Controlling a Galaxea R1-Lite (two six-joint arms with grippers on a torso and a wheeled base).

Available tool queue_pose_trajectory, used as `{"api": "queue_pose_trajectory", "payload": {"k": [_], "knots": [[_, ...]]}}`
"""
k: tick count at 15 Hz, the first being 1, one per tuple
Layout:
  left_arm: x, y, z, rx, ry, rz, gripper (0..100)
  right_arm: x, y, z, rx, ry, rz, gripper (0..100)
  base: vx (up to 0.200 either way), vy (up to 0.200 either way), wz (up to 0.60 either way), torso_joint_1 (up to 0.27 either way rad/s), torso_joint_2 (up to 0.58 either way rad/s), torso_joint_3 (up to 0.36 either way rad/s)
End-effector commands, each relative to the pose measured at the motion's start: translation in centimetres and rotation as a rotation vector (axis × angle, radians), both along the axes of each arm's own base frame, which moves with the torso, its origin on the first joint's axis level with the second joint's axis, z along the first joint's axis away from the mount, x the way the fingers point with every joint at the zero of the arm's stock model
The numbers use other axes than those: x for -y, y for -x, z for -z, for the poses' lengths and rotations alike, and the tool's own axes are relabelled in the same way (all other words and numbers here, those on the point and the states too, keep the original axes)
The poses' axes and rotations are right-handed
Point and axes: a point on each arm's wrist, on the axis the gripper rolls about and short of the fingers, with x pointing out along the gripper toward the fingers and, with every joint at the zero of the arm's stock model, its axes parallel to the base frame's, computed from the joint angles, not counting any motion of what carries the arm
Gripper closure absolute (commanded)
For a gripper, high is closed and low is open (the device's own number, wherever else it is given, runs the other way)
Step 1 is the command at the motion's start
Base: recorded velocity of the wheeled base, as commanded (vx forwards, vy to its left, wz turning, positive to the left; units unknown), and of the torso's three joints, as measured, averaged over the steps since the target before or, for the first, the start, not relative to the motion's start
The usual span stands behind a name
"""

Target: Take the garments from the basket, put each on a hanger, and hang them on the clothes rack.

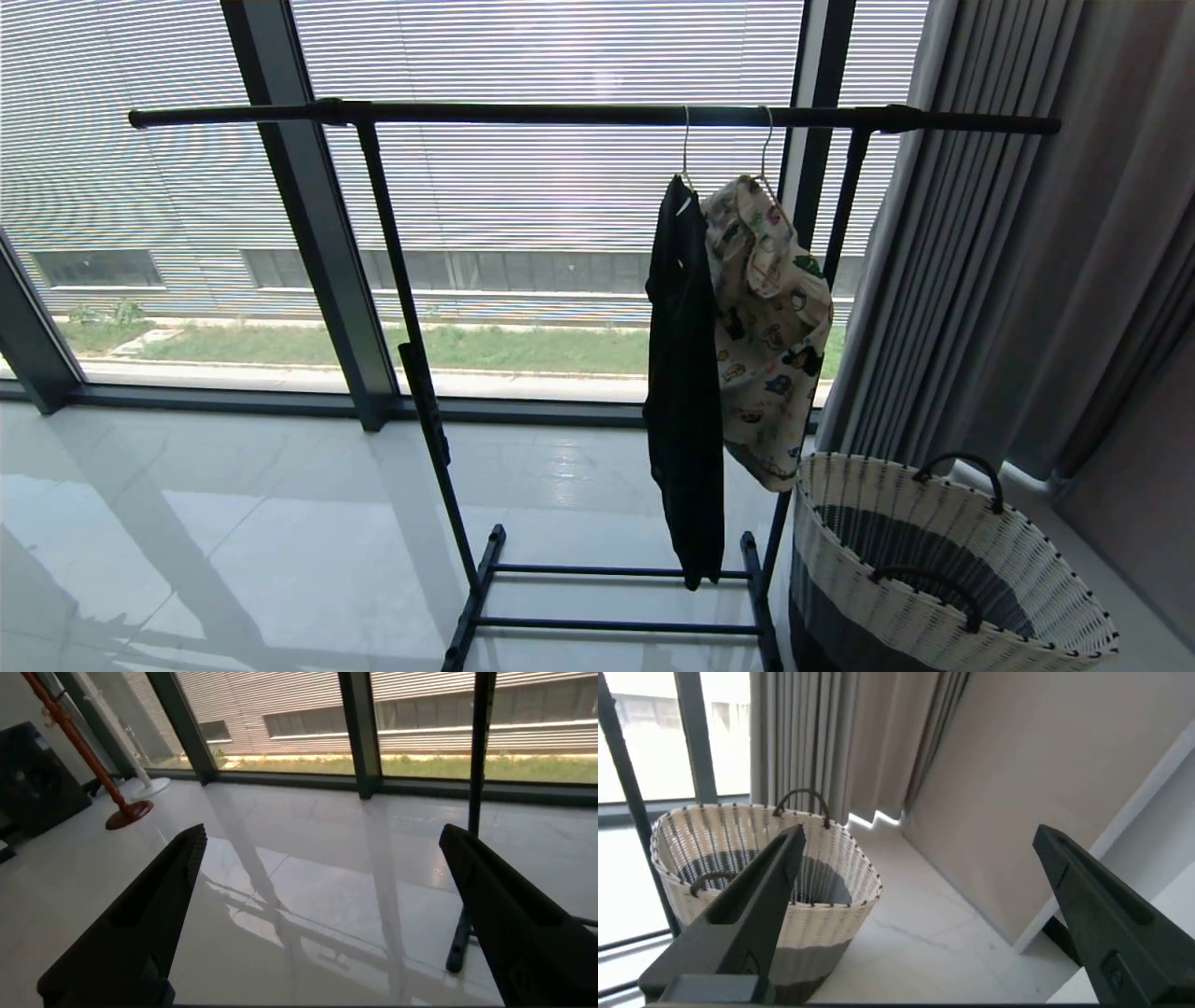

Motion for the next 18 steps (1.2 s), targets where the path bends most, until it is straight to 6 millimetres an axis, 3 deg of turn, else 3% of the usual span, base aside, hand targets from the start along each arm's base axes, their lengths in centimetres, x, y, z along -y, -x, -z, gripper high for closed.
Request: {"api": "queue_pose_trajectory", "payload": {"k": [1, 4, 6, 8, 9, 11, 14, 15, 17, 18], "knots": [[0.1, 0.0, 0.0, 0.005, -0.001, 0.037, 0, 0.0, 0.0, 0.1, 0.000, 0.001, -0.001, 0, 0.000, 0.000, 0.00, 0.000, 0.00, 0.000], [0.7, -0.1, -0.8, 0.094, -0.006, 0.305, 0, -0.3, -0.1, 0.1, -0.001, 0.024, -0.166, 0, 0.000, 0.000, 0.00, 0.000, 0.00, 0.000], [1.2, -0.2, 0.2, -0.006, 0.017, 0.544, 0, -0.8, -0.2, 0.1, 0.000, 0.048, -0.378, 0, 0.000, 0.000, 0.00, 0.000, 0.00, 0.000], [1.6, -0.1, 0.2, -0.014, 0.153, 0.735, 0, -0.9, -0.3, 0.2, 0.006, -0.026, -0.414, 0, 0.000, 0.000, 0.00, 0.000, 0.00, 0.000], [1.5, -0.1, 0.2, -0.007, 0.176, 0.702, 0, -1.0, -0.3, 0.3, 0.008, -0.057, -0.460, 0, 0.000, 0.000, 0.00, 0.000, 0.00, 0.000], [1.0, -0.2, 0.2, 0.030, 0.152, 0.466, 0, -1.1, -0.3, 0.3, 0.003, -0.050, -0.505, 0, 0.000, 0.000, 0.00, 0.000, 0.00, 0.000], [1.1, -0.2, 0.8, -0.026, 0.184, 0.485, 0, -1.4, -0.3, 0.5, -0.023, -0.048, -0.638, 0, 0.000, 0.000, 0.00, 0.000, 0.00, 0.000], [1.1, -0.2, 0.8, -0.027, 0.186, 0.486, 0, -1.3, -0.3, 0.6, -0.023, -0.069, -0.624, 0, 0.000, 0.000, 0.00, 0.000, 0.00, 0.000], [1.1, -0.2, 0.7, -0.023, 0.183, 0.485, 0, -0.7, -0.3, 0.5, 0.005, -0.102, -0.327, 0, 0.000, 0.000, 0.00, 0.000, 0.00, 0.000], [1.1, -0.2, 0.7, -0.022, 0.187, 0.485, 0, -0.7, -0.3, 0.5, 0.018, -0.144, -0.336, 0, 0.000, 0.000, 0.00, 0.000, 0.00, 0.000]]}}
